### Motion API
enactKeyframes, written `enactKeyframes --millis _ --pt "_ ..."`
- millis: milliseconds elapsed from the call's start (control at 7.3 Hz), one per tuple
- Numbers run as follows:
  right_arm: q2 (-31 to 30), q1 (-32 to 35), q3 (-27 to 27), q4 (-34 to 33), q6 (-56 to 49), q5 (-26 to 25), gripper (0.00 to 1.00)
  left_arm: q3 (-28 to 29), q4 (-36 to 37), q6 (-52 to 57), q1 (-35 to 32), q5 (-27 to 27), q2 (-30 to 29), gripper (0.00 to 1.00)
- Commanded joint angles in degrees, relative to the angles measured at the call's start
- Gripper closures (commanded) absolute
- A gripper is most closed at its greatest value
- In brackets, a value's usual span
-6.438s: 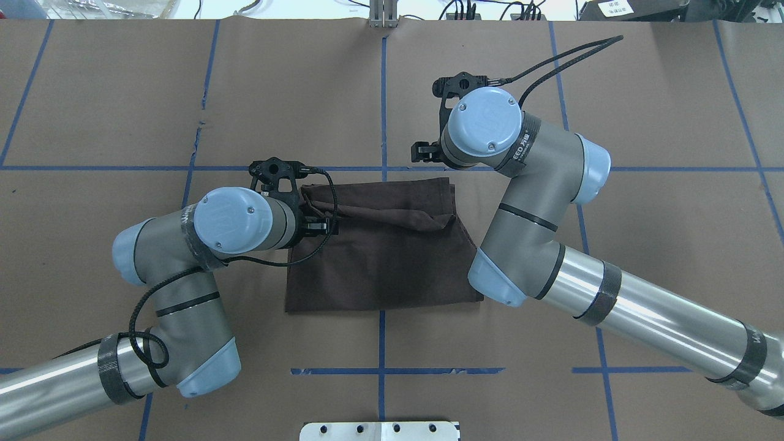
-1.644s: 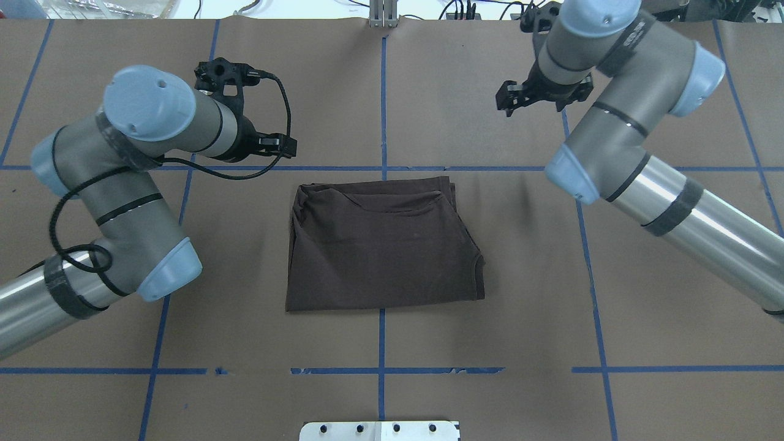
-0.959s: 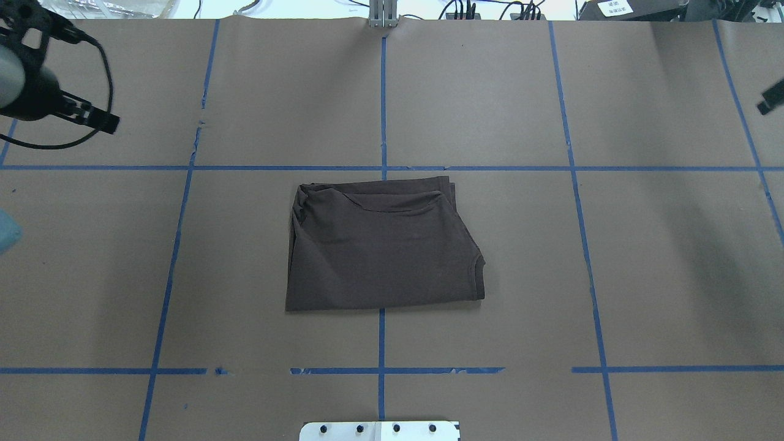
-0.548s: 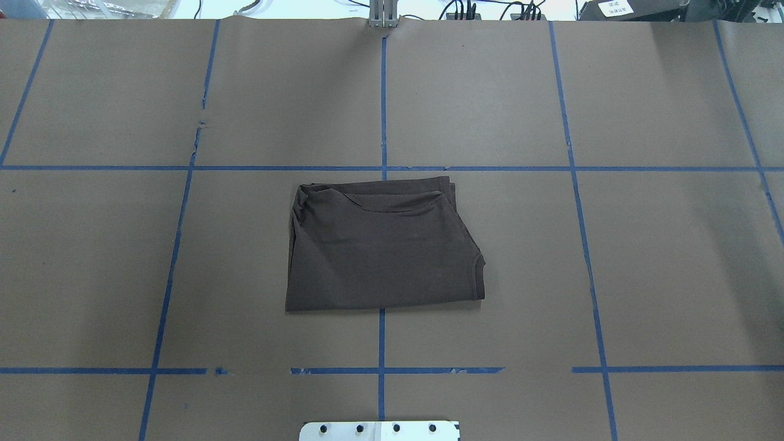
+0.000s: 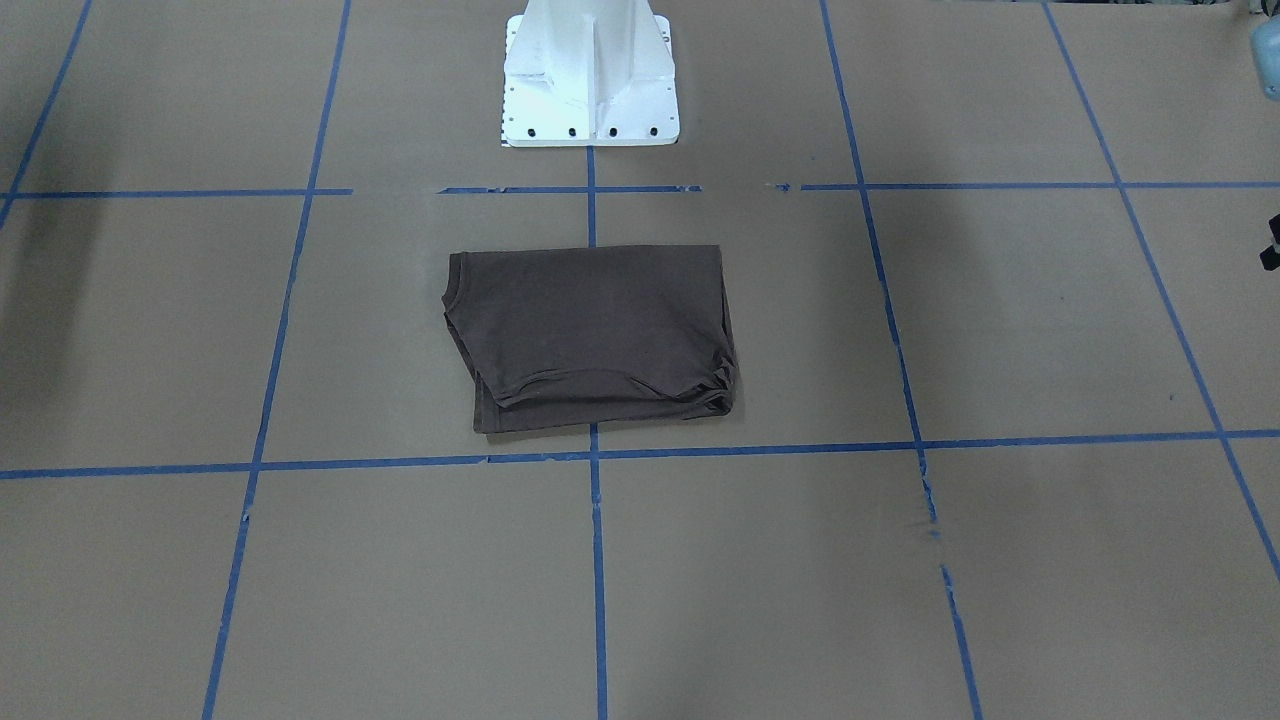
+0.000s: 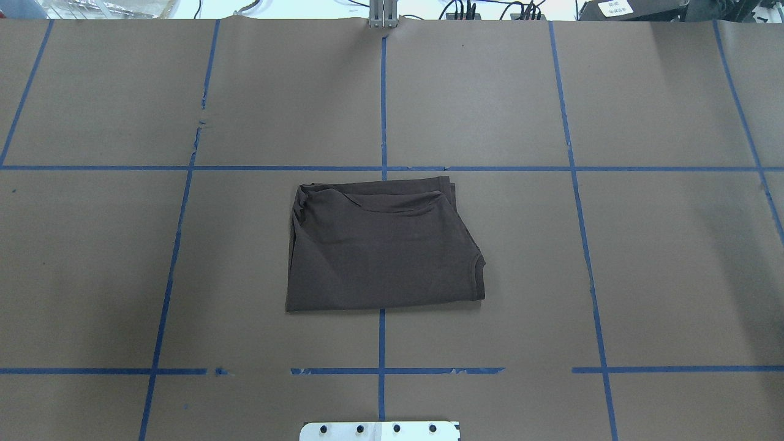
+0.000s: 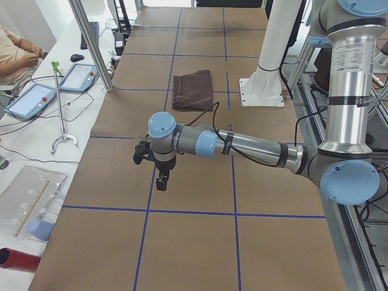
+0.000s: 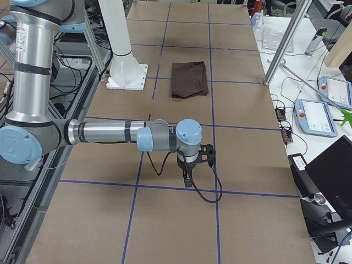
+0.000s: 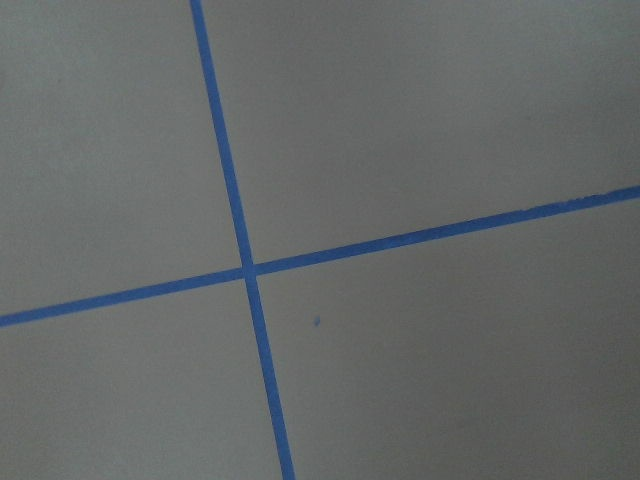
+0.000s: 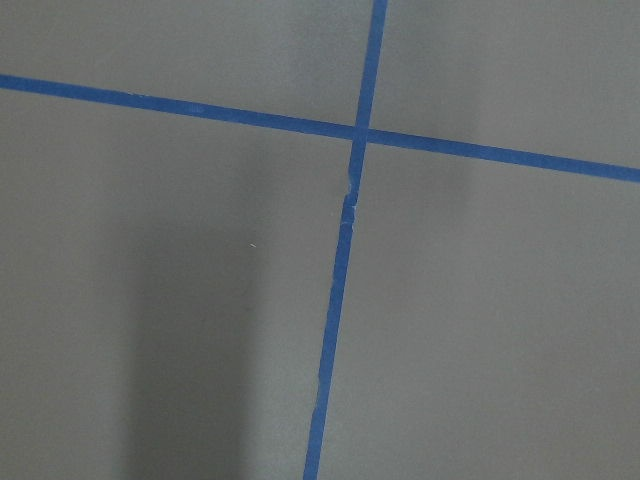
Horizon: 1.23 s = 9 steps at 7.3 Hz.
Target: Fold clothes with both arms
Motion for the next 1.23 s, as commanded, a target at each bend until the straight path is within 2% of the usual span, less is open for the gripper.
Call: enactKeyframes --millis 0,274,1096 --pt "0.0 0.0 0.0 -0.2 -0.1 0.2 0.00 3.8 1.3 8.0 -2.1 -0.5 1.7 0.00" --pt "0.0 0.0 -0.1 0.2 -0.1 0.2 0.00 4.3 1.2 11.0 -5.0 -0.5 2.6 0.00" --pt "0.1 0.0 -0.1 0.4 0.0 0.1 0.00 4.4 0.1 10.5 -4.8 0.3 3.1 0.00"
